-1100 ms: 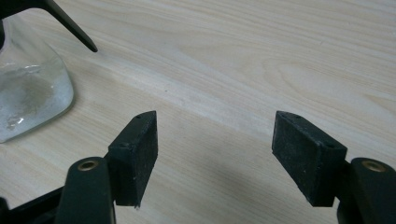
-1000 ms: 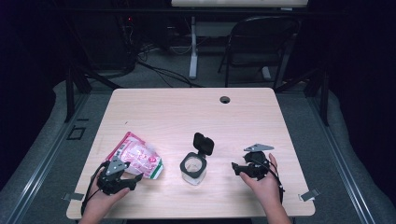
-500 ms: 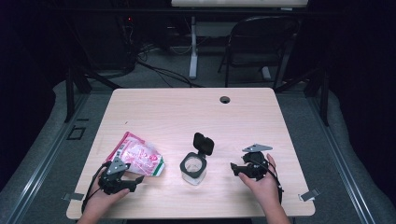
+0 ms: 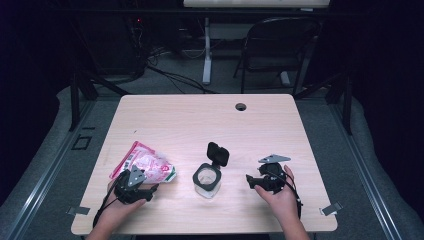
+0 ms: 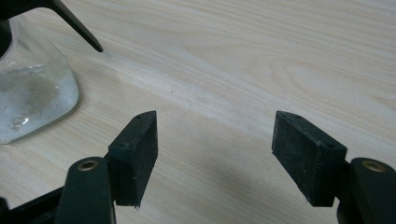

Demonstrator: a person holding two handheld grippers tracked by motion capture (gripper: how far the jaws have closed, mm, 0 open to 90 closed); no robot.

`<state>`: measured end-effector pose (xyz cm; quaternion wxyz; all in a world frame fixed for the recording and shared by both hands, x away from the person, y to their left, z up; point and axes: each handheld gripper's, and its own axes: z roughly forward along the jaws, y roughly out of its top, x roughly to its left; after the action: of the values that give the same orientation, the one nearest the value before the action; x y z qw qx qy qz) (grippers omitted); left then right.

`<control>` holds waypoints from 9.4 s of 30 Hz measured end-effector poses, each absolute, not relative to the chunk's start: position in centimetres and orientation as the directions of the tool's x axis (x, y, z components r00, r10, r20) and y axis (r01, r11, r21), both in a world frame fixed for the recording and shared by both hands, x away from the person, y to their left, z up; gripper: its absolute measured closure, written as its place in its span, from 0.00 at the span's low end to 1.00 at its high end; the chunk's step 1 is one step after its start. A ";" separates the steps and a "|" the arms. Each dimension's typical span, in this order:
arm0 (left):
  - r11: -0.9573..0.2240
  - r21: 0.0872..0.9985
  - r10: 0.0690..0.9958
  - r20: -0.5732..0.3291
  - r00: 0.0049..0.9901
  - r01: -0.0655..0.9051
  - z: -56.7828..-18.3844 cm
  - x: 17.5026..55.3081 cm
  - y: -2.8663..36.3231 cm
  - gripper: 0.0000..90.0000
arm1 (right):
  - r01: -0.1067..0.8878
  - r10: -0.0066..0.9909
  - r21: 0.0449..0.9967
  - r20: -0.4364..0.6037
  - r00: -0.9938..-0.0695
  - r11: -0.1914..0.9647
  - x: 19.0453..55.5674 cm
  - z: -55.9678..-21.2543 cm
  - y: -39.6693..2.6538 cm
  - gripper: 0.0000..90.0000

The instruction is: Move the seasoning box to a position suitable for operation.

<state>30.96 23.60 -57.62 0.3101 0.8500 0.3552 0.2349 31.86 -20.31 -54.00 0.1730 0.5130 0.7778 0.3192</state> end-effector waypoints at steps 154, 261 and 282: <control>-0.573 0.473 0.768 0.025 0.639 0.670 -47.7 35.8 25.3 1.00 | 0.704 0.893 0.640 0.063 -0.446 0.307 32.0 -55.0 -19.9 0.36; -0.580 0.591 0.643 -0.089 0.761 0.560 -45.8 30.8 22.1 1.00 | 0.607 0.777 0.704 0.124 -0.617 0.369 30.8 -47.8 -18.4 0.72; -0.567 0.587 0.640 -0.128 0.757 0.578 -46.7 30.2 21.9 1.00 | 0.585 0.661 0.703 0.217 -0.718 0.404 30.9 -44.6 -13.8 0.80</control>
<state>30.23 21.93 -46.70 0.3129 0.8836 0.3447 0.0498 30.86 -13.83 -44.63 0.0476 0.3725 0.8366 0.3988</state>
